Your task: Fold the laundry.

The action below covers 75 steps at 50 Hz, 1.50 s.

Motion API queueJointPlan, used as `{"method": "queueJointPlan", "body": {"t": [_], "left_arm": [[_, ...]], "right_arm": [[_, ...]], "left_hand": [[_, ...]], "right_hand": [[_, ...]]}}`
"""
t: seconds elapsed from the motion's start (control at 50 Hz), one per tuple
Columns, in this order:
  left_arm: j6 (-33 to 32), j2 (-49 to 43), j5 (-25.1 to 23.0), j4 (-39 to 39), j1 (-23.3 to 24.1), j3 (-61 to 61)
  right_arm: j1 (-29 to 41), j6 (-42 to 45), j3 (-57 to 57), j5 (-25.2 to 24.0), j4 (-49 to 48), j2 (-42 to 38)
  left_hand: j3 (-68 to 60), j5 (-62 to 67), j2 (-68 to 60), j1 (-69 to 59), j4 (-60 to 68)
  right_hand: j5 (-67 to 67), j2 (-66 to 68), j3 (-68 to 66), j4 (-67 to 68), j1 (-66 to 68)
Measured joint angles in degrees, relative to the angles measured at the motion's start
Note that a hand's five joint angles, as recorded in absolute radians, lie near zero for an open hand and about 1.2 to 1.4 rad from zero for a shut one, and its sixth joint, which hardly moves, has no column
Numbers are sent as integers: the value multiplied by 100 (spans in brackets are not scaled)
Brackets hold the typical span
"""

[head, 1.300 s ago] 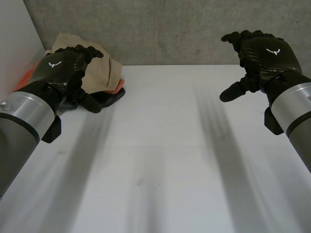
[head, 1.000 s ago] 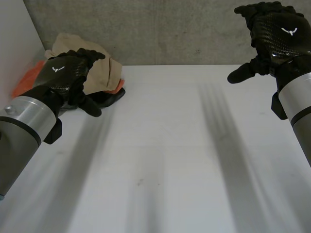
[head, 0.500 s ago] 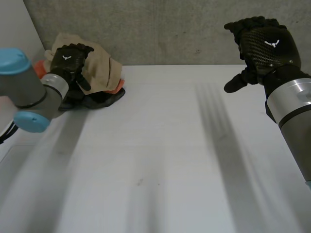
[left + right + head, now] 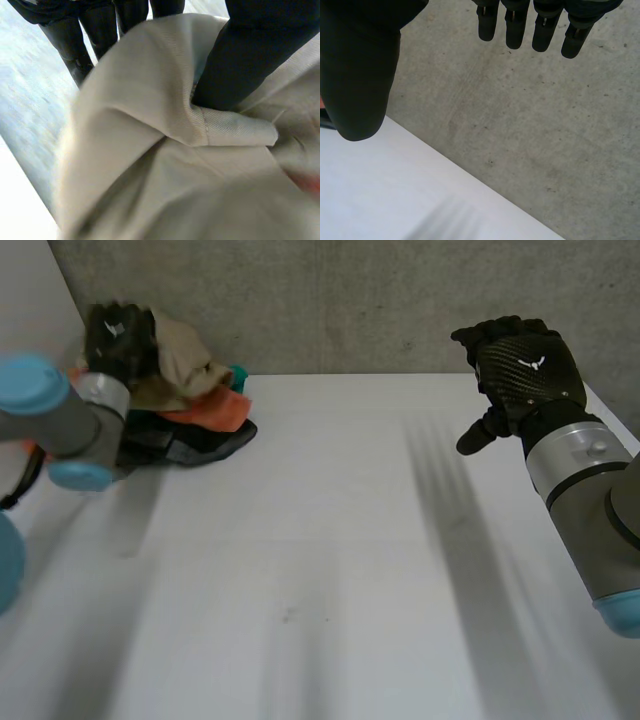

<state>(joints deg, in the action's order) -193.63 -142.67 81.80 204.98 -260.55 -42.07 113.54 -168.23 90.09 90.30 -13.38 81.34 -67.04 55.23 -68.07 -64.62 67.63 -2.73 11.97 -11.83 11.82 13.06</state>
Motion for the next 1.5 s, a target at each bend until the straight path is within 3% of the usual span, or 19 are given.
{"method": "queueJointPlan", "body": {"t": [0.16,0.28,0.38,0.5,0.52,0.56,0.58,0.62,0.78,0.96,1.14,1.32,1.44,1.5], "left_arm": [[997,2323,-180,117,439,-1345],[1723,3916,-416,138,1088,-2400],[1956,4543,-458,133,1656,-3308],[1972,4512,-520,-36,2278,-4580],[1963,4384,-580,-79,2439,-4895],[1939,4179,-675,-125,2616,-5237],[1910,4046,-739,-151,2700,-5408],[1841,3866,-825,-193,2770,-5608],[1179,4185,-756,-611,2215,-5926],[343,5510,-588,-1263,907,-6530],[-373,4531,-914,-1180,-116,-6917],[-608,3294,-1395,44,-8,-6461],[-498,2708,-1218,547,379,-5963],[-495,2378,-1061,542,560,-5650]], "right_arm": [[-90,32,-44,32,59,242],[-207,31,-54,33,98,450],[-299,37,-62,18,96,507],[-474,85,-138,-16,107,377],[-517,112,-173,-27,125,309],[-557,160,-216,-45,173,202],[-572,196,-245,-57,211,134],[-579,270,-287,-82,295,2],[-390,661,-357,-303,801,-399],[44,1173,-30,-1110,1508,-381],[476,1644,360,-1269,1204,-536],[655,1672,602,-825,582,-841],[603,1655,822,-633,369,-853],[518,1653,927,-628,307,-815]], "left_hand": [[-104,202,-16,-10,104],[-104,202,-26,-26,106],[-104,202,-26,-27,106],[33,87,115,57,-44],[1311,-1161,1526,1435,-1347],[2320,-2181,2550,2634,-2375],[3643,-3530,3885,4184,-3725],[5099,-4933,5224,5334,-5210],[5500,-5241,5622,5389,-5615],[5500,-5241,5623,5389,-5615],[5500,-5241,5628,5389,-5615],[5500,-5241,5628,5389,-5615],[5405,-5177,5497,5214,-5470],[4586,-4415,4682,4251,-4662]], "right_hand": [[0,0,0,0,0],[0,0,0,0,0],[0,0,0,0,0],[0,0,0,0,0],[0,0,0,0,0],[0,0,0,0,0],[0,0,0,0,0],[0,0,0,0,0],[0,0,0,0,0],[0,0,0,0,0],[0,0,0,0,0],[0,0,0,0,0],[0,0,0,0,0],[0,0,0,0,0]]}}
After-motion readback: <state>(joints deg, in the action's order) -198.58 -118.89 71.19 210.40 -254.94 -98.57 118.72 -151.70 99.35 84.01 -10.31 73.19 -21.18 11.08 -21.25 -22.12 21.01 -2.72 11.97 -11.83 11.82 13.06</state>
